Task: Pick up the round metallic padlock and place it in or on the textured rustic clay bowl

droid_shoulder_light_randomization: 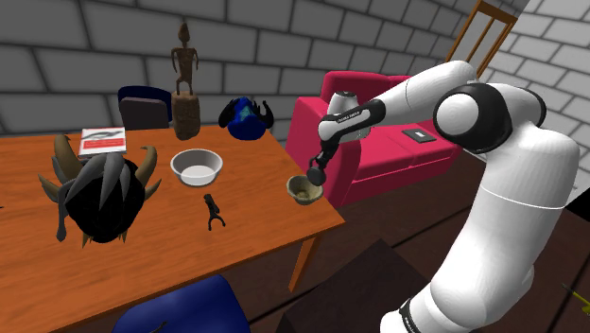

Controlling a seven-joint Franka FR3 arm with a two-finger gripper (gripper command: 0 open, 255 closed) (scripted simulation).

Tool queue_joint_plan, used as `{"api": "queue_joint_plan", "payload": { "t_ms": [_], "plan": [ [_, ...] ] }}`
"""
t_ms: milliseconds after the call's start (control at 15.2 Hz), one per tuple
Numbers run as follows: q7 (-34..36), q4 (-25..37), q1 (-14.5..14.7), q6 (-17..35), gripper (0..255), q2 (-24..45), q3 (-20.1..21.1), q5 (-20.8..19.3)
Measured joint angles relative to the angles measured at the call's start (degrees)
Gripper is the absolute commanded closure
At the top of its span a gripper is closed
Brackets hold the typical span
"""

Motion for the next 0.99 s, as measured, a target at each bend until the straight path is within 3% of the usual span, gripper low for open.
{"api": "queue_joint_plan", "payload": {
  "t_ms": [396, 462, 990],
  "plan": [
    [0.0, -0.1, 0.0, 0.5, 255, 0.4, 0.0, 0.0],
    [0.0, -0.1, 0.0, 0.5, 0, 0.4, 0.0, 0.0],
    [-0.2, 0.6, 0.0, -1.5, 0, -1.0, 0.0, 0.1]
  ]
}}
